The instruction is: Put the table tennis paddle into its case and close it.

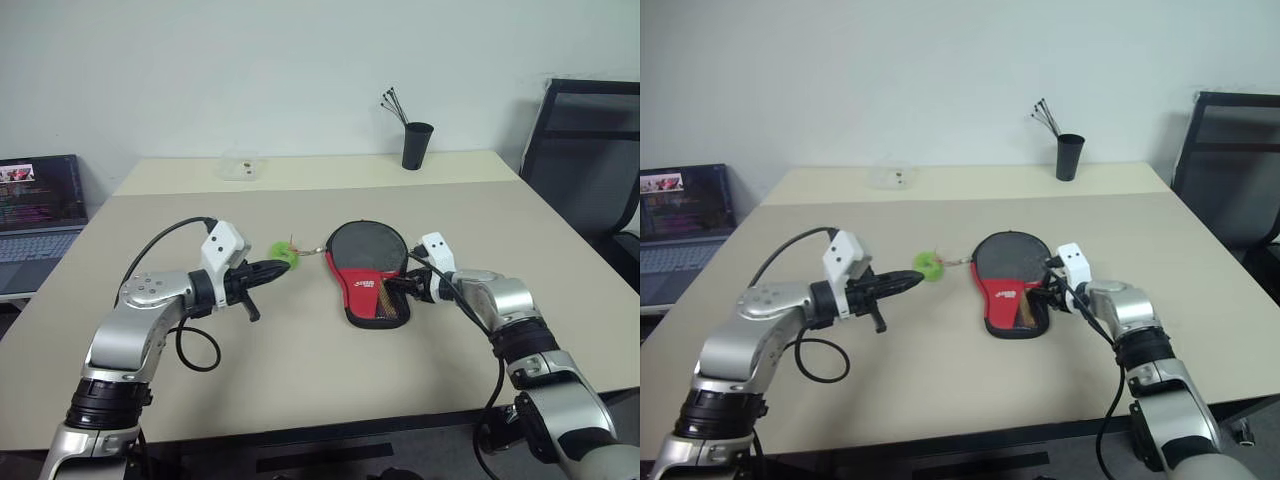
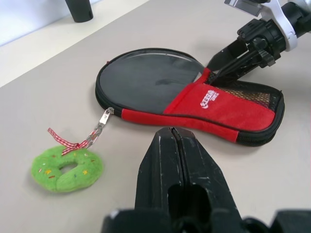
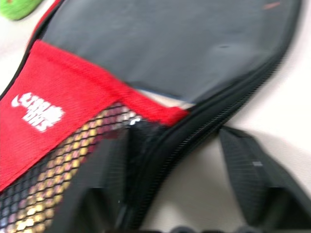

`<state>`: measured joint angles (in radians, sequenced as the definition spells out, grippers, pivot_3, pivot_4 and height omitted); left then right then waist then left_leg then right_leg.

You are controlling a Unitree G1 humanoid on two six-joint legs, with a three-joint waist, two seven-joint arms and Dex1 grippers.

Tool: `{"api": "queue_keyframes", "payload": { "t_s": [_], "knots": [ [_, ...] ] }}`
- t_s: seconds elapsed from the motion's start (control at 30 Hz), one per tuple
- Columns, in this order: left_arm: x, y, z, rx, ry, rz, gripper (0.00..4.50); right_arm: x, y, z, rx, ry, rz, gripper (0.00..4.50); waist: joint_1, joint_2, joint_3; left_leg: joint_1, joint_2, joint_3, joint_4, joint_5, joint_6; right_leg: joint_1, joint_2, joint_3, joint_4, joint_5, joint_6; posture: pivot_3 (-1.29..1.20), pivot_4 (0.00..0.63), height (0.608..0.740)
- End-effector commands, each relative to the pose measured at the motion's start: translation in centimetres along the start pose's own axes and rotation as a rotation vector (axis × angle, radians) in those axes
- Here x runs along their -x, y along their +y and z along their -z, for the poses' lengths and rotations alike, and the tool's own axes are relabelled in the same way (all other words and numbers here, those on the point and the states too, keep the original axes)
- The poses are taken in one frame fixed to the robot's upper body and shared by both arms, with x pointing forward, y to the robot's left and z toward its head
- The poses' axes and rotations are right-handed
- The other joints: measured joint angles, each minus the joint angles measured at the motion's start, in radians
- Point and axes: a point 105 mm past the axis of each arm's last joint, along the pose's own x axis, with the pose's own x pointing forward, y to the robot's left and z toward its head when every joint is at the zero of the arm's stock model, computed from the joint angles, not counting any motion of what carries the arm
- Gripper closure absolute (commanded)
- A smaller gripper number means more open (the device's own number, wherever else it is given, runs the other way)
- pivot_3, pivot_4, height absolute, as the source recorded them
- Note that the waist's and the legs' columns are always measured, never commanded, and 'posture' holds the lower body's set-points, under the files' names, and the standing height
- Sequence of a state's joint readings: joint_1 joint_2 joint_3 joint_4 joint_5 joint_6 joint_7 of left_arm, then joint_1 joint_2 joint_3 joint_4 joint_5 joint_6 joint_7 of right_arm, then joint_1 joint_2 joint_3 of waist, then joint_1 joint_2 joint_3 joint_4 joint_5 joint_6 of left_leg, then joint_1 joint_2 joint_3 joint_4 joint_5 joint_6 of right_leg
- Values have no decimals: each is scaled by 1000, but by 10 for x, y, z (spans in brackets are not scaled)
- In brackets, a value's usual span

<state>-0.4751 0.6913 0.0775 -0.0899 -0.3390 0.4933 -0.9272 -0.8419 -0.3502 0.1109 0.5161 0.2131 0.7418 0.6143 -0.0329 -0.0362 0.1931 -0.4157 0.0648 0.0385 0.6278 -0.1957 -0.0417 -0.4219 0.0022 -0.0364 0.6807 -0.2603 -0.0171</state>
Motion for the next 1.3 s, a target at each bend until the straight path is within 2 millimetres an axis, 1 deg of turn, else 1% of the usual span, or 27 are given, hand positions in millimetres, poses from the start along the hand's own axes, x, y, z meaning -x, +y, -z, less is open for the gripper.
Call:
{"api": "queue_keyframes", "payload": {
  "t_s": [0.03,0.13,0.2,0.23,0.37,0.5,0.53,0.6,0.67,0.83,0.9,0.97,1.1,1.3],
  "knots": [
    [11,1,-7,-48,-5,-17,4500,-8,12,25,4,91,-32,2916,0,0,0,0,0,0,0,0,0,0,-1,0,0,0,0,0,150,740],
    [15,0,-1,-47,14,-20,4500,-11,21,27,-3,100,-57,3750,-1,-1,-1,1,0,0,0,0,0,0,-2,0,0,0,0,0,150,740],
    [19,0,1,-42,21,-22,4500,-14,26,23,-16,87,-72,4296,-1,-2,-2,1,0,0,0,0,0,1,-2,0,0,0,0,0,150,740],
    [21,0,4,-38,32,-20,4500,-16,30,20,-23,77,-82,4454,-1,-3,-3,1,1,0,0,0,0,1,-2,0,1,0,0,0,150,740],
    [36,-3,16,-37,92,3,4500,-19,45,4,-43,38,-124,4454,-15,-3,-3,2,2,0,-1,0,0,0,-2,1,1,0,0,0,150,740],
    [52,-8,20,-21,113,27,4500,-20,62,-12,-55,-6,-162,4454,-24,-3,-3,2,3,0,-3,0,0,0,-1,1,0,-1,-1,0,150,740],
    [54,-10,20,-16,114,34,4500,-19,64,-15,-56,-12,-165,4454,-25,-3,-3,2,4,0,-3,0,0,-1,-1,1,0,-1,-1,0,150,740],
    [56,-17,22,-3,110,62,4500,-19,78,-20,-68,-26,-188,4454,-26,-3,-3,2,4,0,-4,0,0,-1,0,1,1,-1,-1,0,150,740],
    [56,-24,20,8,96,85,4500,-17,92,-21,-81,-27,-218,4454,-25,-3,-3,2,5,0,-4,0,0,-2,0,1,1,-1,-2,0,150,740],
    [57,-32,20,29,85,110,4500,-14,131,-10,-121,2,-286,4454,-20,-3,-3,0,5,-1,-4,0,0,-3,0,1,0,-1,-2,0,150,740],
    [57,-34,21,37,89,121,4500,-13,140,-3,-136,13,-292,4454,-19,-3,-3,0,4,-1,-4,0,0,-3,-1,1,0,-1,-2,0,150,740],
    [57,-37,21,41,92,137,4500,-10,141,3,-150,22,-277,4454,-16,-3,-3,0,4,-2,-4,0,0,-3,-1,1,0,-1,-2,0,150,740],
    [58,-42,21,48,92,165,4500,2,141,13,-172,37,-251,4454,-8,-3,-3,0,2,-2,-4,0,0,-3,-3,0,0,-1,-2,0,150,740],
    [60,-51,21,56,102,218,4500,28,137,30,-225,65,-220,4454,2,-3,-3,-1,1,-3,-4,-1,-1,-3,-3,0,-1,-1,-2,0,150,740]
  ]
}}
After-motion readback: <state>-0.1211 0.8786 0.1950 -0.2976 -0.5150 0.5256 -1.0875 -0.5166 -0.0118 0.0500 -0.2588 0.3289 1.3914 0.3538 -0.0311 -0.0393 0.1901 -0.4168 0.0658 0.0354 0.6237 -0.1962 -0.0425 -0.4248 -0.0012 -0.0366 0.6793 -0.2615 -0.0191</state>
